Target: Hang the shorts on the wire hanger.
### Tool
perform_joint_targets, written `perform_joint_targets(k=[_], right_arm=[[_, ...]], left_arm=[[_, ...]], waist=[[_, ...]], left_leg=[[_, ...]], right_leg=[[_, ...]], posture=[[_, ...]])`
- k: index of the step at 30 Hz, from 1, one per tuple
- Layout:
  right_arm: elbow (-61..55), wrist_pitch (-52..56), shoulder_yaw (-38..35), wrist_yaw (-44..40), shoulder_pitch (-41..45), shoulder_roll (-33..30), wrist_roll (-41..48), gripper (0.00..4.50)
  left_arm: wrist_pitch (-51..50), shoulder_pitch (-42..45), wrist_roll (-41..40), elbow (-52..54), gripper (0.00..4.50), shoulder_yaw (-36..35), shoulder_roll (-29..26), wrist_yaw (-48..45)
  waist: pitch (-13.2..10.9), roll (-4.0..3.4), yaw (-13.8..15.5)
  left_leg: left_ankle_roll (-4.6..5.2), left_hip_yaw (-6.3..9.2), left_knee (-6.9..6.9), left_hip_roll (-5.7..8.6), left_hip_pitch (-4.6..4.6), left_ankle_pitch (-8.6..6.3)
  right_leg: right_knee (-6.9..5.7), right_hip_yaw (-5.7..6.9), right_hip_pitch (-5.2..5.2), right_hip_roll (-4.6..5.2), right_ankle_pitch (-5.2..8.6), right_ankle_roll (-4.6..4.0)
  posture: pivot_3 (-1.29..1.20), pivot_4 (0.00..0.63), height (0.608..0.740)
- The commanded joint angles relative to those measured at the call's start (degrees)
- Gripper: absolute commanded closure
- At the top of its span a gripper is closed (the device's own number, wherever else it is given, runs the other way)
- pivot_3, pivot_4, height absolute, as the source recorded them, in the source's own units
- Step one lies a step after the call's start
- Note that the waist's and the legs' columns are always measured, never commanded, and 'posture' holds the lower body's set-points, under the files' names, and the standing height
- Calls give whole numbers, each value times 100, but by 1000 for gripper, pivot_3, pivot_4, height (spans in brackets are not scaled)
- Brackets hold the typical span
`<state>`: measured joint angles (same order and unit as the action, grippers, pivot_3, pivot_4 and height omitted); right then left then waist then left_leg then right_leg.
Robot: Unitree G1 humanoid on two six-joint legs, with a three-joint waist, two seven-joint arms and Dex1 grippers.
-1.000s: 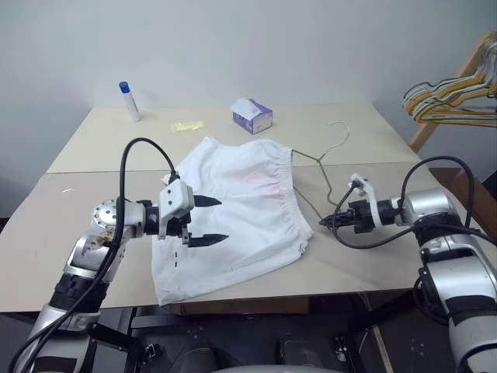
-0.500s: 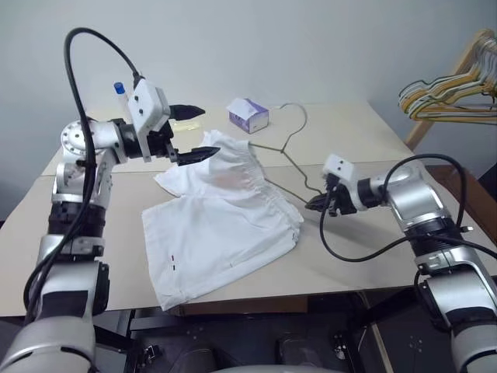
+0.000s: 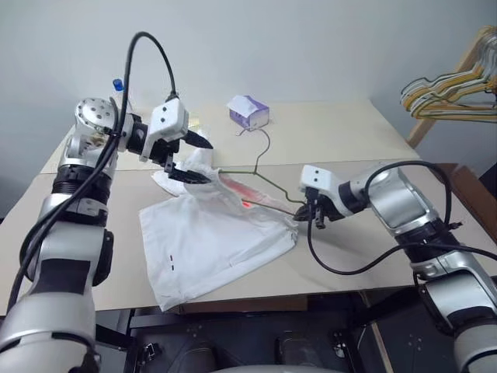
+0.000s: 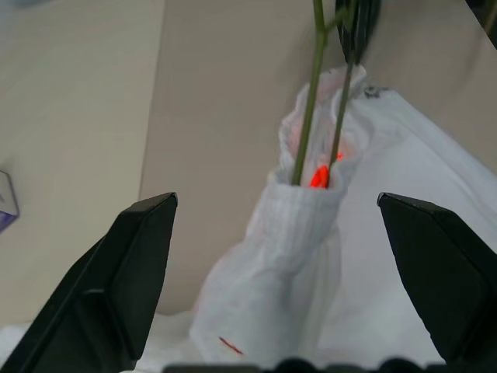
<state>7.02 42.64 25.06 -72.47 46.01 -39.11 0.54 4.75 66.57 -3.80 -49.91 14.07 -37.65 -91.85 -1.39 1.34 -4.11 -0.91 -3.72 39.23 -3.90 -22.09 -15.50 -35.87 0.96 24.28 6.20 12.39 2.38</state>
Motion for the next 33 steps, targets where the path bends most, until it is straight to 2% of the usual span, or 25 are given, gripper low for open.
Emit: perform_joint_targets(k=[1,6,9,21,28,33], right_arm=[[-211,92,-5,16,213,-39,-35,4500],[-368,217,15,5,210,-62,14,4500],[-469,258,-2,-16,185,-66,65,4500],[-583,208,-80,153,132,-58,120,4500],[-454,-1077,-354,569,-81,34,103,4500],[-388,-1240,-423,693,-204,68,112,2972]], left_arm=[[345,370,304,-377,20,78,67,-44],[471,584,464,-886,20,8,290,-40],[524,615,706,-1073,625,106,364,117],[608,639,874,-1269,4462,-12,516,176],[891,590,1051,-1286,4495,-1,460,404],[982,575,1052,-1300,4500,-72,367,384]], waist=[[0,0,3],[0,0,2],[0,0,-8],[0,0,-28],[0,1,-88],[0,1,-150]], left_leg=[[0,0,0,0,0,0],[1,0,0,0,-2,0],[1,0,0,0,-3,0],[1,1,2,0,-3,0],[1,1,2,0,-3,0],[1,2,2,0,-1,0]], right_leg=[[0,0,1,0,0,0],[-1,1,1,0,1,0],[-2,0,2,0,1,0],[-4,0,3,0,1,0],[-3,0,2,0,1,0],[-4,0,1,0,1,1]], posture=[[-51,0,740],[-64,0,740],[-74,0,740],[-82,0,740],[-78,0,740],[-73,0,740]])
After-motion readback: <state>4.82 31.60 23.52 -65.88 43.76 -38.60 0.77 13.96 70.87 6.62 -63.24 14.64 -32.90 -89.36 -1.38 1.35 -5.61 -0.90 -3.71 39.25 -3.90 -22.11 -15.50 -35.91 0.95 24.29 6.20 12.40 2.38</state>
